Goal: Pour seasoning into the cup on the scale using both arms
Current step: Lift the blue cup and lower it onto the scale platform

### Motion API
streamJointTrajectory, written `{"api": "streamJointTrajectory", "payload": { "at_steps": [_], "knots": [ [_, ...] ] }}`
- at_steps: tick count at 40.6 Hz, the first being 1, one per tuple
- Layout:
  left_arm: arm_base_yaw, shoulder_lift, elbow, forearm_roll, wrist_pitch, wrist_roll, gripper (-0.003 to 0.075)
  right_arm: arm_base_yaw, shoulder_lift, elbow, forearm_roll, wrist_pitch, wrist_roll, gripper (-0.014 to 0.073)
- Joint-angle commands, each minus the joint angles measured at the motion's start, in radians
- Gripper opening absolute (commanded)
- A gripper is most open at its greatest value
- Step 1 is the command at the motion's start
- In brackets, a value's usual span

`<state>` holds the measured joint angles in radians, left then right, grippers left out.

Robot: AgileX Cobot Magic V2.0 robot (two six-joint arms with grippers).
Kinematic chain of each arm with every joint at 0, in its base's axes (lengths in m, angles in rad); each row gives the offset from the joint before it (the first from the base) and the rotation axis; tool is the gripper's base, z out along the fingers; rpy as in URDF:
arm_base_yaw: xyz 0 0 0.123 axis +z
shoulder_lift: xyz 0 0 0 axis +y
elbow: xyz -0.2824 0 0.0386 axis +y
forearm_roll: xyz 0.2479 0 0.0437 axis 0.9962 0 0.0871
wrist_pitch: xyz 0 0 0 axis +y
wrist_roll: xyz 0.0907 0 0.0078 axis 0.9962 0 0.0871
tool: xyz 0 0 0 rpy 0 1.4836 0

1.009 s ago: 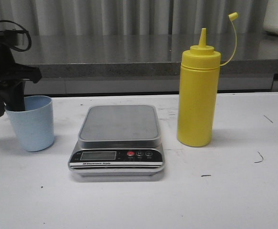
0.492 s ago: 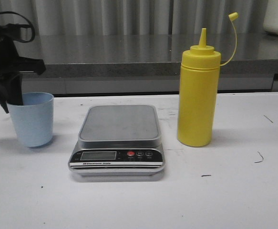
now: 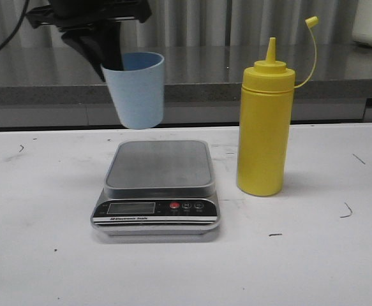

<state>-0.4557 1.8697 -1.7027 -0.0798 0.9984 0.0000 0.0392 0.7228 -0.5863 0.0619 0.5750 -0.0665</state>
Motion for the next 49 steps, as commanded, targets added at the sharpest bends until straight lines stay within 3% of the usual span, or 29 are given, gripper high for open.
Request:
{"api": "streamJointTrajectory", "payload": {
  "at_steps": [1, 13, 37, 41, 49],
  "knots": [
    [-0.028, -0.036, -0.04, 0.0, -0.063, -0.037, -0.002, -0.004, 0.003, -0.034, 0.007, -0.058, -0.007, 0.0519],
    [-0.035, 0.062, -0.096, 0.037, -0.053, -0.12, -0.002, -0.004, 0.003, -0.034, 0.007, -0.058, -0.007, 0.0519],
    [-0.035, 0.108, -0.096, 0.042, -0.021, -0.12, -0.0015, -0.004, 0.003, -0.034, 0.007, -0.058, -0.007, 0.0519],
    [-0.035, 0.108, -0.096, 0.038, -0.021, -0.12, 0.0047, -0.004, 0.003, -0.034, 0.007, -0.058, -0.007, 0.0519],
    [-0.035, 0.108, -0.096, 0.019, -0.025, -0.12, 0.0328, -0.004, 0.003, -0.034, 0.007, -0.058, -0.007, 0.0519]
  ]
}}
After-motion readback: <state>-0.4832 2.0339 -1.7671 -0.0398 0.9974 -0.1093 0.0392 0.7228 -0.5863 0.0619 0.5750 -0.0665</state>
